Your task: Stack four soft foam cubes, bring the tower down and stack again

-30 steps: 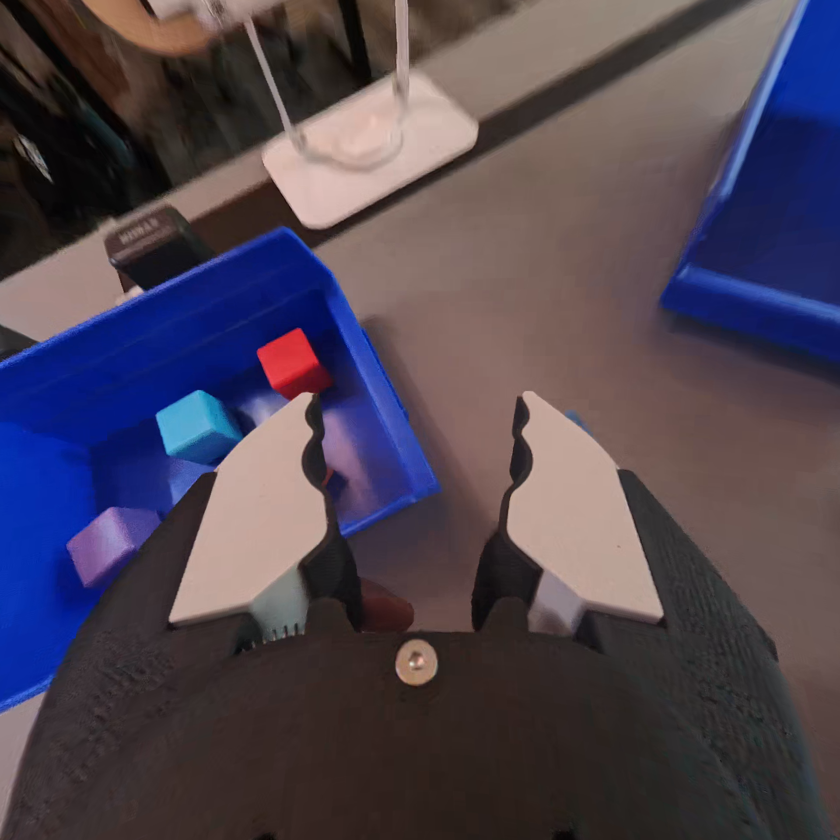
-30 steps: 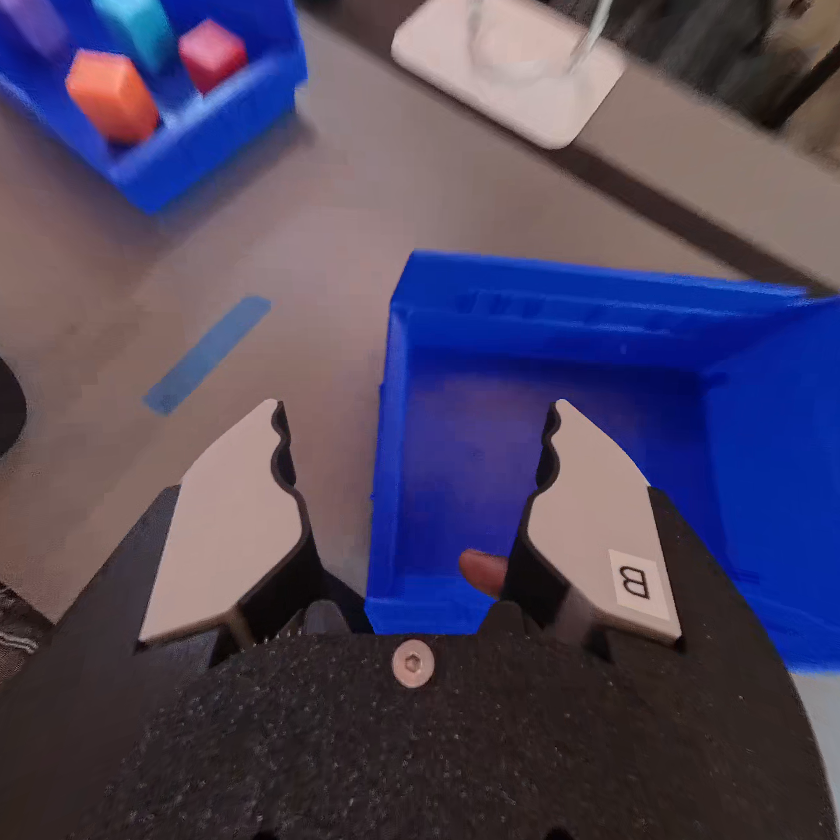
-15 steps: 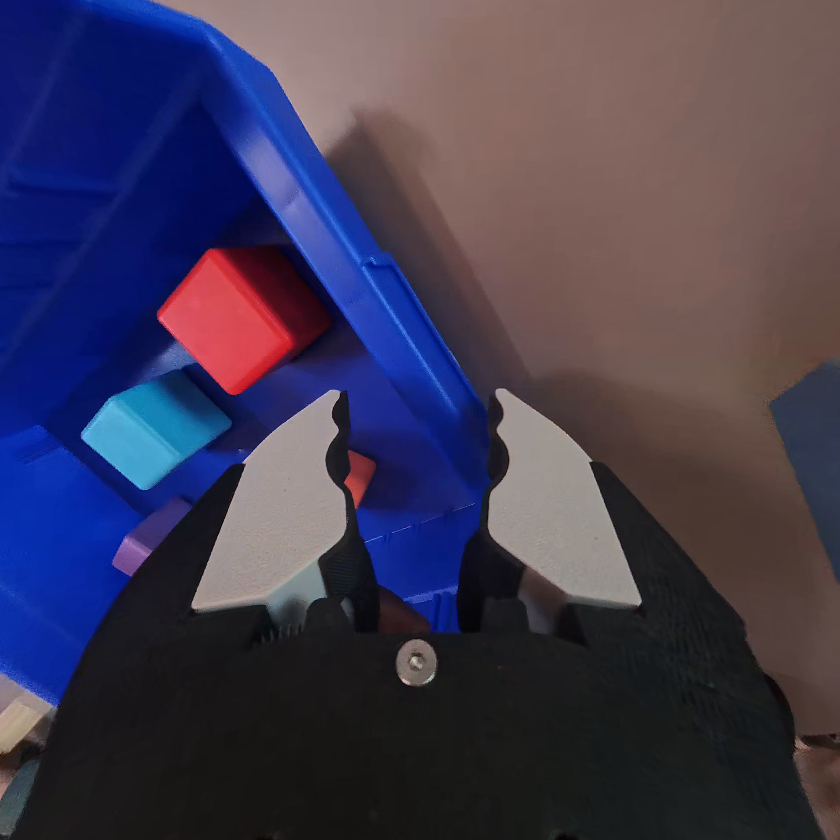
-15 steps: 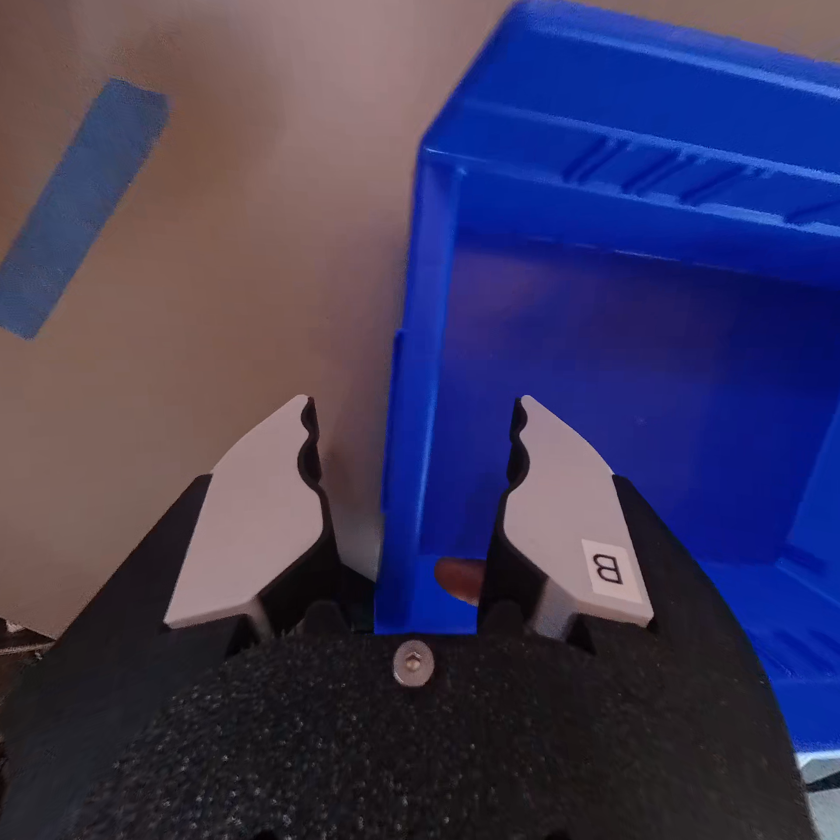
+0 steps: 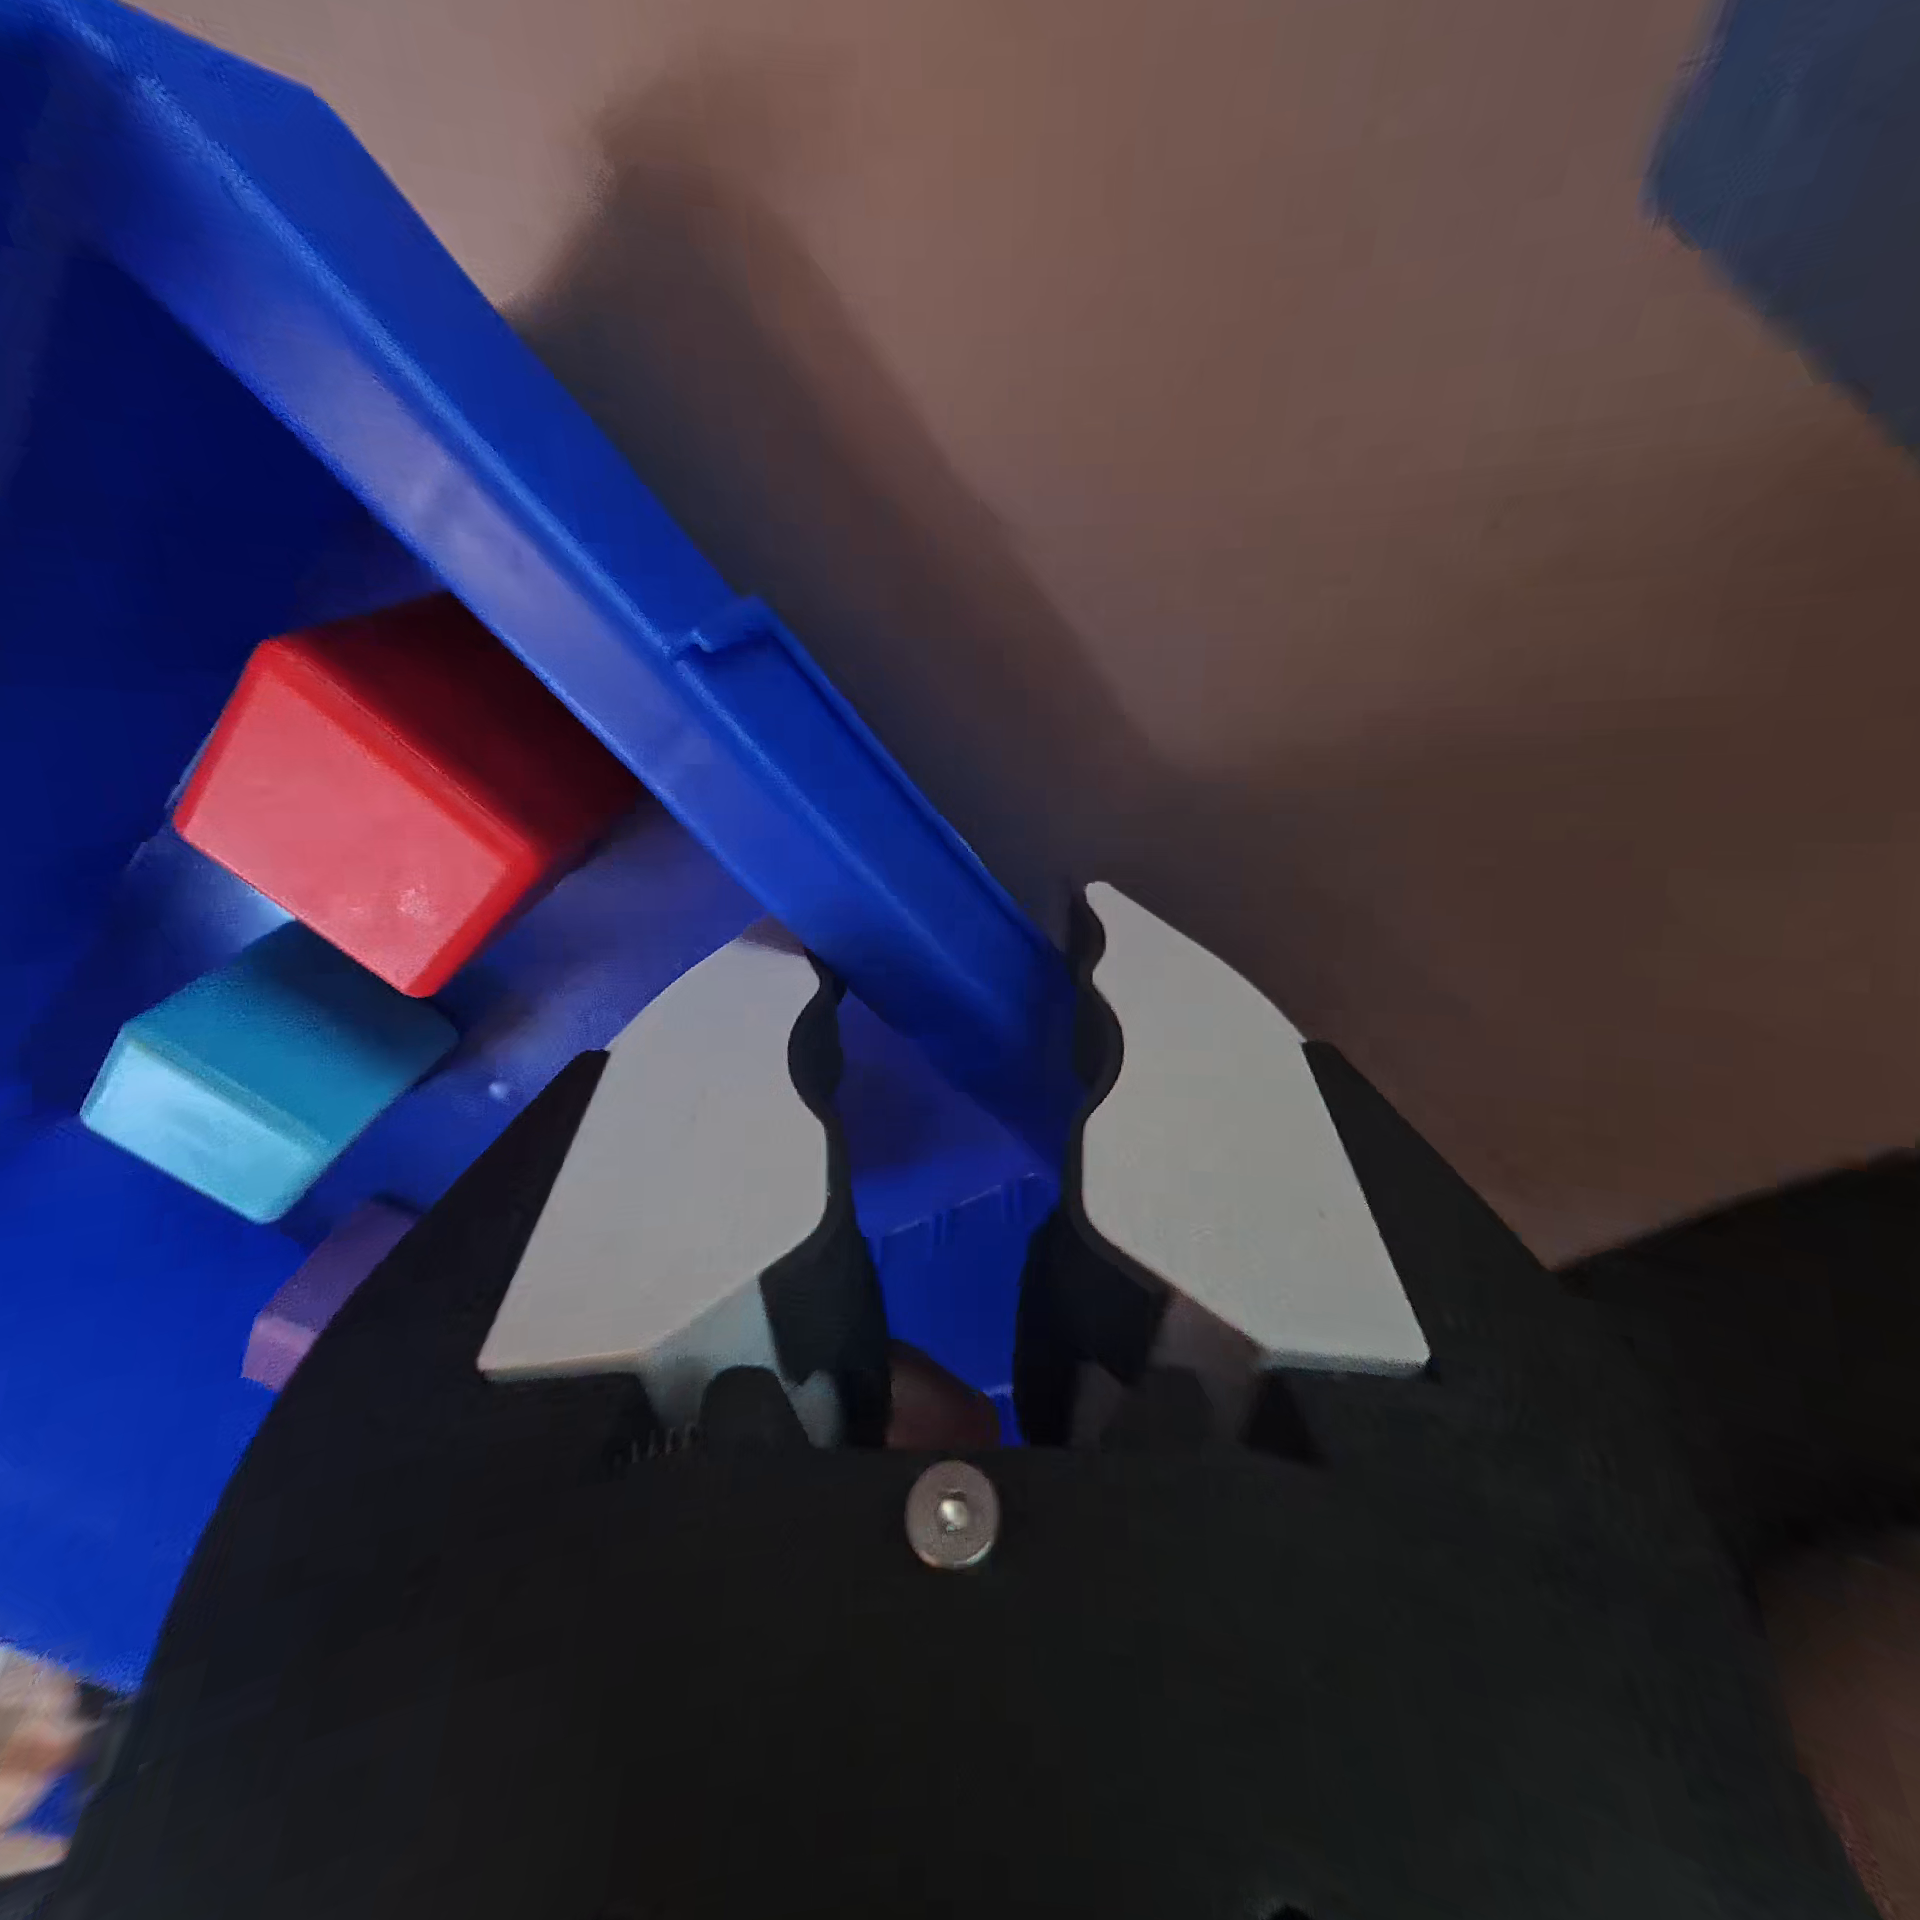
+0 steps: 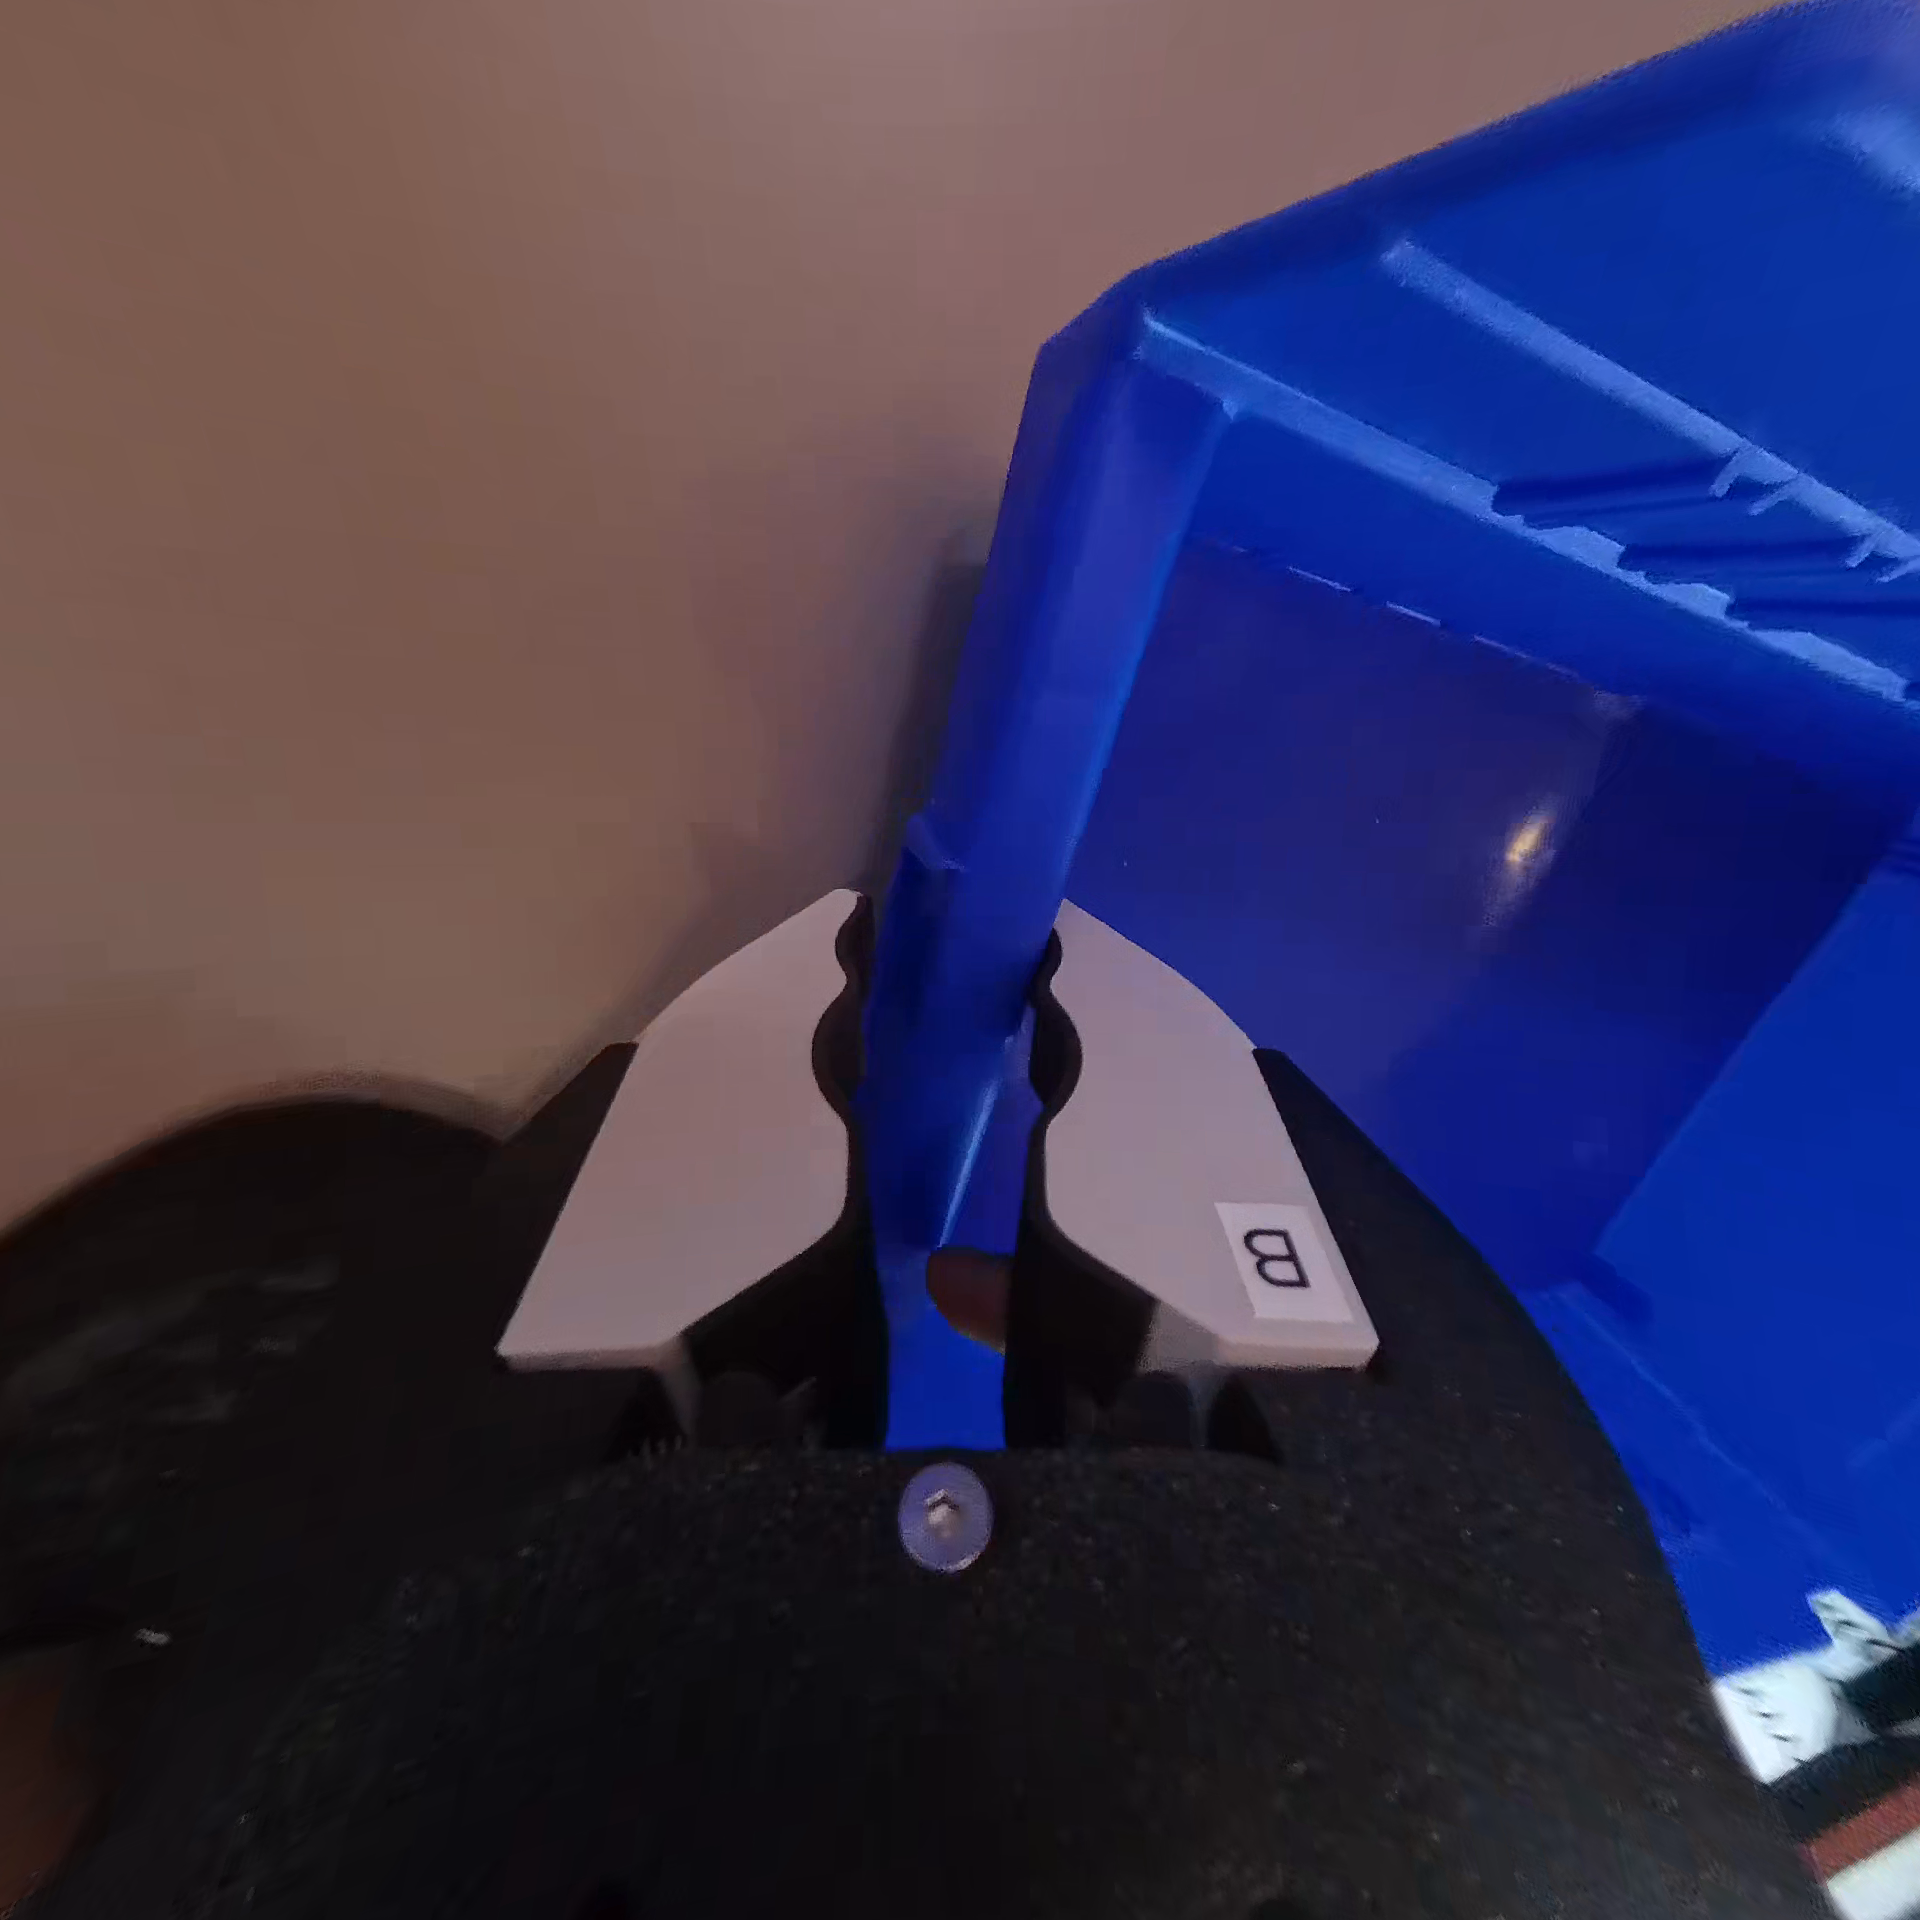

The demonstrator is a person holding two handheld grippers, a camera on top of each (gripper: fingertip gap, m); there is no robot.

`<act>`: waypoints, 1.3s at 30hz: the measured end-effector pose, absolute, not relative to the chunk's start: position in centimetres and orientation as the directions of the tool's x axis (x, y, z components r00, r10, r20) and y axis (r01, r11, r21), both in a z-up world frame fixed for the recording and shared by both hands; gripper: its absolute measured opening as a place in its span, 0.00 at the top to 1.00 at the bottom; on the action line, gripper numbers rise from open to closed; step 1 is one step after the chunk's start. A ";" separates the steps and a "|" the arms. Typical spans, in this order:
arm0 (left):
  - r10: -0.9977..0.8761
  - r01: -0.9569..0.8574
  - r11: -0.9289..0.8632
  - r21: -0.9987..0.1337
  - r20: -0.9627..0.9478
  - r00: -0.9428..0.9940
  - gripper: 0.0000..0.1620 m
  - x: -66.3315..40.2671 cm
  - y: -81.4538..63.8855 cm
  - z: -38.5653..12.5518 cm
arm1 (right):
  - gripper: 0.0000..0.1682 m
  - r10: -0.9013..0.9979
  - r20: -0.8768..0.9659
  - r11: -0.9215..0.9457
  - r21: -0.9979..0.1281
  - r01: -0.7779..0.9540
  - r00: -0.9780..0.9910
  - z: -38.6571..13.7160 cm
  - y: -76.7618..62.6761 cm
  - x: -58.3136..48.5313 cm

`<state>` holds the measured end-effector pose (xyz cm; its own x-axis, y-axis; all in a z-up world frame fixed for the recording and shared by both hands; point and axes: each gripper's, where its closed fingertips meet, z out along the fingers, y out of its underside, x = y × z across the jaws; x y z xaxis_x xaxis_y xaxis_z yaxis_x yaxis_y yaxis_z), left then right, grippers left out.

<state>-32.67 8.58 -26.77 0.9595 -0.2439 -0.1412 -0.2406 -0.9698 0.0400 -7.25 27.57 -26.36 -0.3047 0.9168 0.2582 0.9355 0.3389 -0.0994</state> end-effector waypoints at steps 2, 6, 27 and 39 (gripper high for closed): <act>-0.374 -0.361 -0.927 0.102 -0.165 0.913 0.74 -31.8 6.1 -26.7 | 0.83 0.876 0.292 0.417 -0.059 0.907 -0.384 -26.3 27.8 -6.0; -0.536 -0.518 -0.844 0.140 -0.260 0.803 0.76 -30.9 2.0 -26.5 | 0.84 0.786 0.353 0.535 0.022 0.844 -0.507 -26.2 28.7 -3.4; -0.478 -0.431 -0.878 0.206 -0.382 0.791 0.83 -28.3 -8.5 -26.4 | 0.84 0.666 0.371 0.671 0.081 0.737 -0.647 -26.3 31.3 3.2; -0.458 -0.477 -0.878 0.044 -0.369 0.809 0.82 -29.1 -8.9 -26.7 | 0.84 0.656 0.395 0.680 0.061 0.731 -0.644 -26.3 33.1 5.8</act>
